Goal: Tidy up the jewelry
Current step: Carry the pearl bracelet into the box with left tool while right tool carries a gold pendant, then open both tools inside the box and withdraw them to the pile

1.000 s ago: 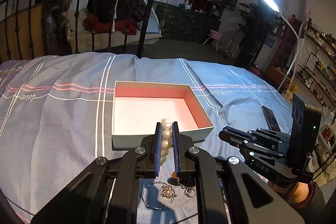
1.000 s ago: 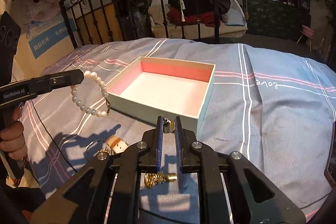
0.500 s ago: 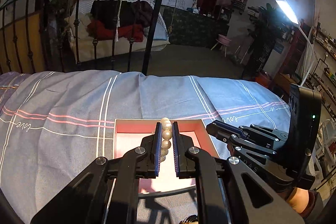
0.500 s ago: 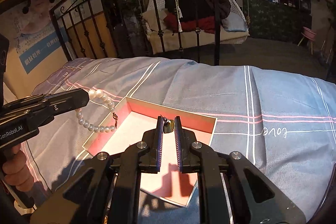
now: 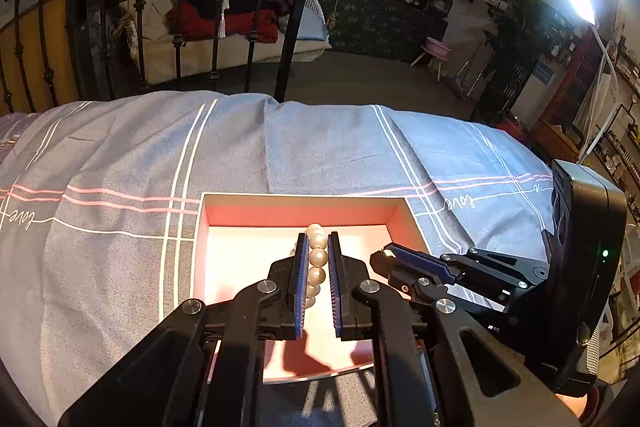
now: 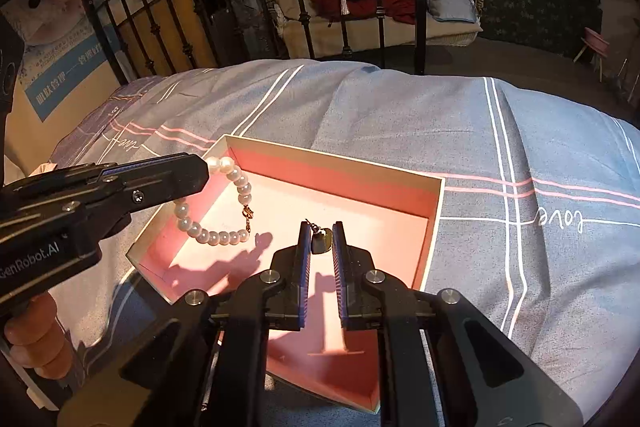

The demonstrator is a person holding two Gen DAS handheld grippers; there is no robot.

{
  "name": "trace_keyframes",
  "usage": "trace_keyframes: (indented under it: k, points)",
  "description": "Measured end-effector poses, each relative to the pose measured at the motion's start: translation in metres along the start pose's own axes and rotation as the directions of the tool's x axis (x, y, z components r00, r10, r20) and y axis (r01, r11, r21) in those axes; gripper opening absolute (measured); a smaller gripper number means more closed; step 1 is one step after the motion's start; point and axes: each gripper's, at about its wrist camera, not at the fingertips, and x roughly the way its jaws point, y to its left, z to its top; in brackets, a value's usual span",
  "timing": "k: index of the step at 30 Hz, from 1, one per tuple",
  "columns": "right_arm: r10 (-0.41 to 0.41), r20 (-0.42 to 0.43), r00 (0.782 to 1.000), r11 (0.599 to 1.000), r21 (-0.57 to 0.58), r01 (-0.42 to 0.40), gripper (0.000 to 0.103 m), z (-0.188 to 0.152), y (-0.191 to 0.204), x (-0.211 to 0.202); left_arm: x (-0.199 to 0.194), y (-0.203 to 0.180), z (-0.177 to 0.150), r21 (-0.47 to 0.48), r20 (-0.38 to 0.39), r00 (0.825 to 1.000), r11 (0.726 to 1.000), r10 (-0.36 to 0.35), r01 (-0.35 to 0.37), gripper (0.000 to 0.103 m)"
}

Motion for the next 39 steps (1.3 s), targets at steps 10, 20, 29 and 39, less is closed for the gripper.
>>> trace_keyframes:
  k: [10,20,29,39]
  points:
    - [0.002,-0.057,0.998,1.000,-0.011,-0.003,0.012,-0.011,0.001,0.021,0.017,0.003,-0.010,-0.008,-0.046,0.999,1.000,0.016,-0.017,0.009]
    - [-0.003,-0.057,0.998,0.998,-0.066,-0.001,0.018,-0.017,0.012,0.016,0.020,0.007,-0.015,-0.017,-0.069,0.997,0.999,0.043,-0.044,0.024]
    - [-0.016,0.017,1.000,0.995,-0.101,0.017,0.094,-0.020,0.023,-0.004,0.005,0.002,-0.017,-0.001,-0.032,0.997,0.998,0.068,-0.068,0.064]
    - [-0.110,0.096,0.989,0.991,-0.064,0.116,0.098,-0.064,0.016,-0.064,-0.053,0.004,-0.057,0.003,0.042,0.999,0.999,0.034,-0.034,0.096]
